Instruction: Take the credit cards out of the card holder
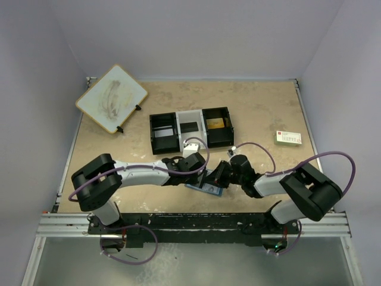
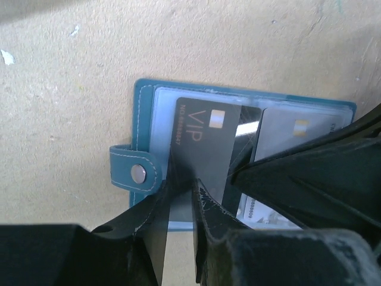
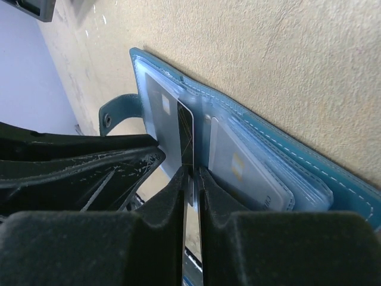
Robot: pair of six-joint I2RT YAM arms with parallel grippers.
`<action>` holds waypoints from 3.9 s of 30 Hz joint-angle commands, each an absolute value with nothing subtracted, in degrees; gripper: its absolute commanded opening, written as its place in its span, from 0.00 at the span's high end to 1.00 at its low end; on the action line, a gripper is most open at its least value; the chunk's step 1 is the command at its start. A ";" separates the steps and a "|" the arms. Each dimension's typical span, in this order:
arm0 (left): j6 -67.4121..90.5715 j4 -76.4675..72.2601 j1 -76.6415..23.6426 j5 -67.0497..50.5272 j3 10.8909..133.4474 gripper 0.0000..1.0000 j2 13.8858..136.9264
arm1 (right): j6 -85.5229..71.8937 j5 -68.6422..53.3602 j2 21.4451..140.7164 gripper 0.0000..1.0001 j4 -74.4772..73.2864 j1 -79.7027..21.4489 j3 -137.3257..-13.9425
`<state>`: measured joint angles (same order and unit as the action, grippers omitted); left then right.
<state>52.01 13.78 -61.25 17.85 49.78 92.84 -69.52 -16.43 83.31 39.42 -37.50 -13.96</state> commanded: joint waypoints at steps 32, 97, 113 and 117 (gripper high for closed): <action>53.48 20.30 -62.03 23.83 52.12 0.95 94.32 | -68.31 -12.09 79.85 1.00 37.96 -37.46 -12.70; 51.84 13.36 -62.64 20.60 56.82 0.83 93.86 | -72.89 -14.33 88.90 1.00 54.23 -37.45 -7.34; 54.94 16.93 -62.74 22.38 52.63 0.93 96.42 | -71.81 -14.29 88.79 0.89 55.57 -37.49 -8.44; 54.84 17.07 -62.84 22.37 52.72 0.94 96.36 | -71.04 -14.88 89.82 0.86 56.66 -37.50 -9.46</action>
<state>54.46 16.36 -62.46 22.13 53.63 96.84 -73.30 -14.13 88.29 57.28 -37.43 -8.10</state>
